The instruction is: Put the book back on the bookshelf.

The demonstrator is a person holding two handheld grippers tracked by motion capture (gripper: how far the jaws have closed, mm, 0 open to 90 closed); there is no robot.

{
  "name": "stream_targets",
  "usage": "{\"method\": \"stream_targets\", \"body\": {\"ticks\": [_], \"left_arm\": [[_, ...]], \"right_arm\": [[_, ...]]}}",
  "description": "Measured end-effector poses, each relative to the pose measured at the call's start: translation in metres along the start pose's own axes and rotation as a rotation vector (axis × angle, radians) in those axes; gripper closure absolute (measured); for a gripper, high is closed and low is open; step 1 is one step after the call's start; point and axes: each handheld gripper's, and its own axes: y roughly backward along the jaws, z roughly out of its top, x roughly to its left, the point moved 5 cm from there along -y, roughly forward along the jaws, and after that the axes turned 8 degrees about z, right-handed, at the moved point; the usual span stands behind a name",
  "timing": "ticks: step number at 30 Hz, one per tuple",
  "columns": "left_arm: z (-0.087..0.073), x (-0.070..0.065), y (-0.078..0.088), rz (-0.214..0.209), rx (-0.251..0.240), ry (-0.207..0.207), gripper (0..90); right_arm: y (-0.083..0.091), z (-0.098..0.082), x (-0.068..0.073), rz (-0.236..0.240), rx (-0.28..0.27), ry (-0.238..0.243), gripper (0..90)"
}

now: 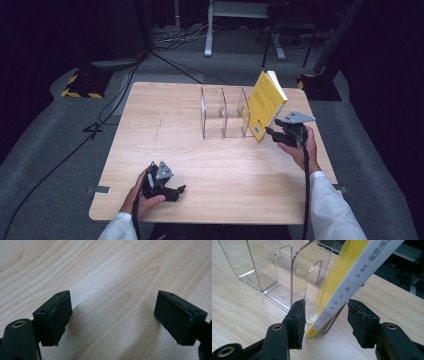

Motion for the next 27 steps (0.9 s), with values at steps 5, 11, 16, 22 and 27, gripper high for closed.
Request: {"method": "stream_targets", "body": {"ticks": [5, 11, 16, 22, 27], "left_arm": [[0.000, 0.000, 0.000, 0.000, 0.000, 0.000, 15.3], [0.001, 0.000, -0.001, -0.002, 0.002, 0.001, 15.1], [0.001, 0.000, -0.001, -0.003, 0.001, 0.002, 15.1], [0.001, 0.000, -0.001, -0.002, 0.002, 0.003, 15.1], [0.001, 0.000, -0.001, -0.003, 0.001, 0.002, 15.0]], "right_arm": [[0.002, -0.002, 0.002, 0.026, 0.030, 0.010, 43.3], [0.006, -0.006, 0.006, 0.057, 0.063, 0.042, 32.1], [0.009, -0.011, 0.009, 0.063, 0.114, 0.064, 30.0], [0.017, -0.017, 0.012, 0.082, 0.132, 0.071, 29.2], [0.023, -0.026, 0.016, 0.092, 0.164, 0.094, 27.9]]}}
